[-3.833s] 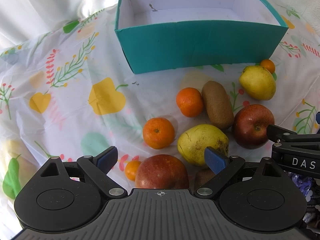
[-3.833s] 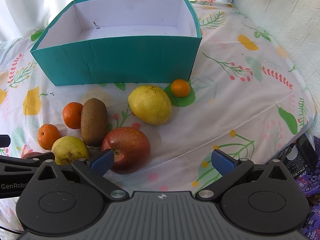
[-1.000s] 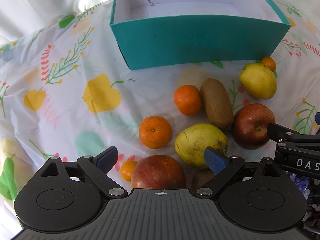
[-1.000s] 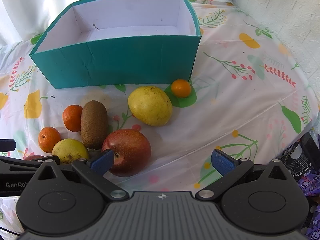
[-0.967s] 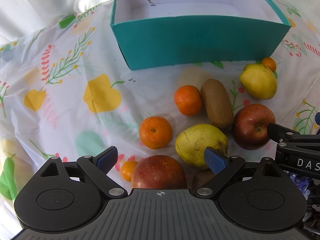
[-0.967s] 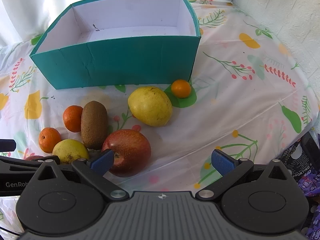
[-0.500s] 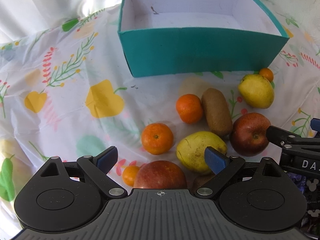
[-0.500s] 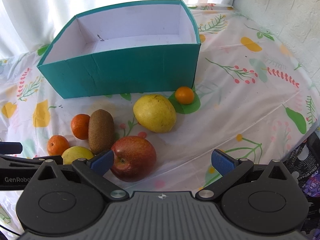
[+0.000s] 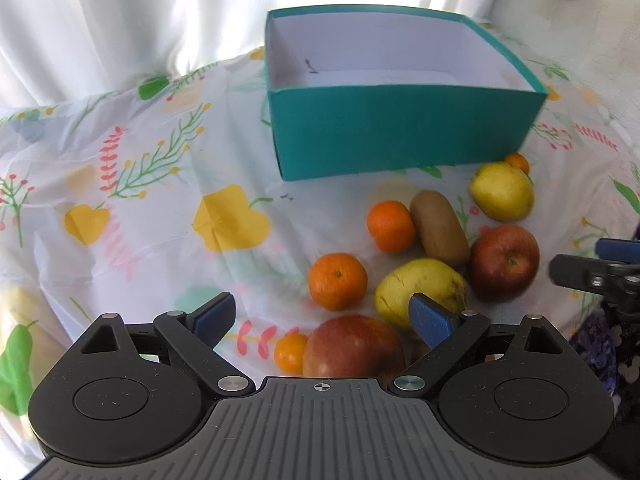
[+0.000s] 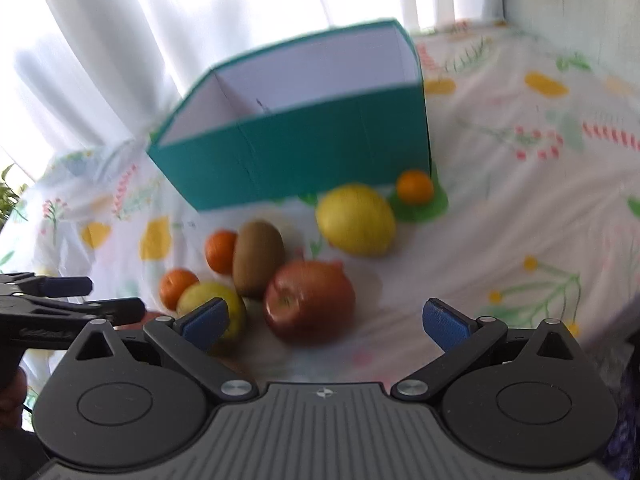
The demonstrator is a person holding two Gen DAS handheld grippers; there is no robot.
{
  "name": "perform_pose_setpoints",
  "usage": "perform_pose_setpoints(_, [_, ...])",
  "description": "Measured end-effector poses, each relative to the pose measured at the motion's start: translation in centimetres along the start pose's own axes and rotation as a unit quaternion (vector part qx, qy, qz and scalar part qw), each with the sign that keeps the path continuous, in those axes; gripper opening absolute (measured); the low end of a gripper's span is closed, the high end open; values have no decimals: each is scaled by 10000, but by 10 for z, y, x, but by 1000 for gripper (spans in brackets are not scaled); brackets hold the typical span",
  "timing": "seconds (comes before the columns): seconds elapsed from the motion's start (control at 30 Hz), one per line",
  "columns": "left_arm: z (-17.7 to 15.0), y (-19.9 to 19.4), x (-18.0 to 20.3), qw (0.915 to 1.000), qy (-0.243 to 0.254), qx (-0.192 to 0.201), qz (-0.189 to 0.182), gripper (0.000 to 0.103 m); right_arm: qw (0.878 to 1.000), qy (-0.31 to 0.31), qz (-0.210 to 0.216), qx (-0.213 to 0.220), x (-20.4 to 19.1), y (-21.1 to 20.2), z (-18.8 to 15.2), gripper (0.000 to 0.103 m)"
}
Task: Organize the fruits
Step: 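Close the left gripper on a red apple while the right gripper grasps another red apple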
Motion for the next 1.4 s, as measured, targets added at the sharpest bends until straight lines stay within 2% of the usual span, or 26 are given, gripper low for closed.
perform_pose_setpoints(0.1, [-10,1,4,9998,137,-12,-112,97,9995,-43,-261,-154,-2,8,-3,103])
perform_pose_setpoints(0.27, [-27,2,11,9981,193,44,-592,97,9979,-387,-506,-104,-7,14,-5,103])
perform_pose_setpoints(0.47, [-34,13,17,9991,310,155,-225,97,9963,-686,-489,-191,-16,27,-6,103])
perform_pose_setpoints(0.57, [-36,16,14,9993,205,199,-238,97,9956,-791,-458,-214,-19,32,-6,102])
perform_pose_setpoints(0.67, [-38,18,12,9990,192,324,-250,91,9942,-934,-478,-216,-22,37,-6,92])
perform_pose_setpoints(0.77, [-40,24,13,9992,197,159,-318,84,9926,-1062,-503,-313,-25,45,-7,85])
perform_pose_setpoints(0.83, [-40,25,14,9992,213,166,-292,84,9919,-1127,-459,-362,-27,48,-7,81])
perform_pose_setpoints(0.93, [-40,27,15,9993,259,166,-217,85,9913,-1175,-433,-411,-29,55,-6,77])
perform_pose_setpoints(1.1, [-40,40,15,9990,407,18,202,93,9902,-1245,-404,-479,-33,64,-6,72])
perform_pose_setpoints(1.2, [-39,46,9,9991,324,-102,271,97,9894,-1292,-432,-504,-35,68,-5,72])
perform_pose_setpoints(1.4, [-40,45,7,9988,442,-29,199,97,9875,-1397,-511,-526,-37,73,-5,72])
Point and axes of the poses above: each gripper's, at about its wrist camera, not at the fingertips, and y roughly the way its jaws point, x to its right, z to its top, the point moved 2 cm from there along y, roughly the way its jaws point, and after that the axes turned 1 degree about -x, right-handed, at the moved point
